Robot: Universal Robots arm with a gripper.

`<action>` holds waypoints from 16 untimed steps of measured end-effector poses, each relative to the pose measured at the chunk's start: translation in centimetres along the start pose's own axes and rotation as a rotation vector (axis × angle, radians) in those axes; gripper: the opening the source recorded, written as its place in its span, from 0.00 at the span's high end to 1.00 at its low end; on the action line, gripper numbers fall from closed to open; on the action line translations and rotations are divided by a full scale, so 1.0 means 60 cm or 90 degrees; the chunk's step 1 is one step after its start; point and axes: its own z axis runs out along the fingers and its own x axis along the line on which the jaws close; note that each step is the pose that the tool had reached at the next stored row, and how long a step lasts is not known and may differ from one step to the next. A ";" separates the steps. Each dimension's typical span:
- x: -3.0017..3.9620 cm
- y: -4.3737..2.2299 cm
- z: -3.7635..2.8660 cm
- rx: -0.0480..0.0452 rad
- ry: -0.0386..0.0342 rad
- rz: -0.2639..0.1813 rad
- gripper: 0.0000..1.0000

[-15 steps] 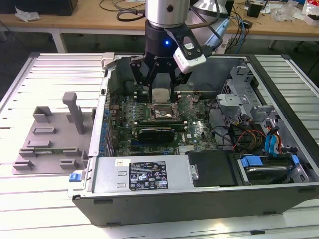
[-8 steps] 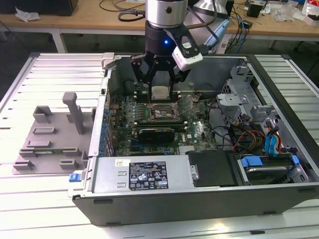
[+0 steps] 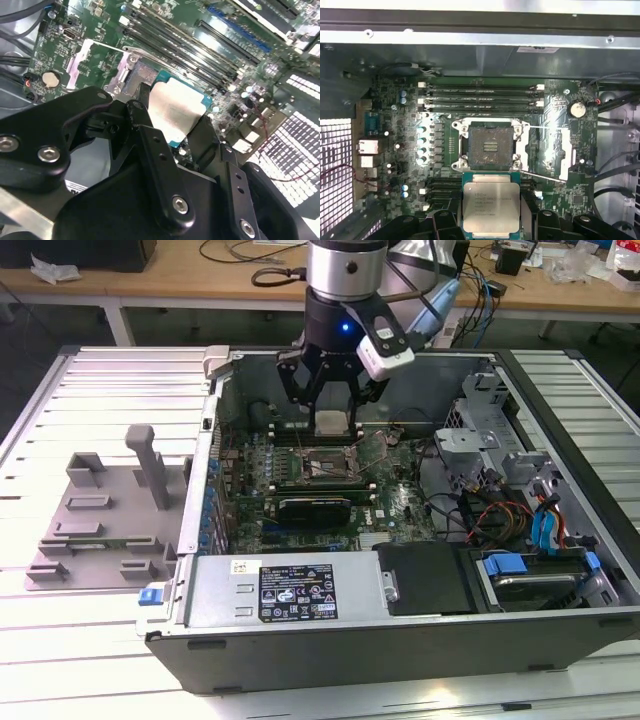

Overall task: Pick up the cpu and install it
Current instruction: 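Pick up the cpu and move it towards the insertion slot, then place the cpu into insertion slot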

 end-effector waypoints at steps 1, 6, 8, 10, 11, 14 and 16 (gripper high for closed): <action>-0.001 0.002 0.002 0.0000 0.0000 0.000 0.45; -0.003 0.011 0.010 0.0001 0.0001 0.000 0.45; -0.003 0.012 0.011 0.0000 0.0000 0.000 0.45; -0.003 0.012 0.011 0.0000 0.0000 0.000 0.45; -0.003 0.012 0.011 0.0000 0.0000 0.000 0.45; -0.003 0.012 0.011 0.0000 0.0000 0.000 0.45; -0.003 0.012 0.011 0.0001 0.0000 0.000 0.45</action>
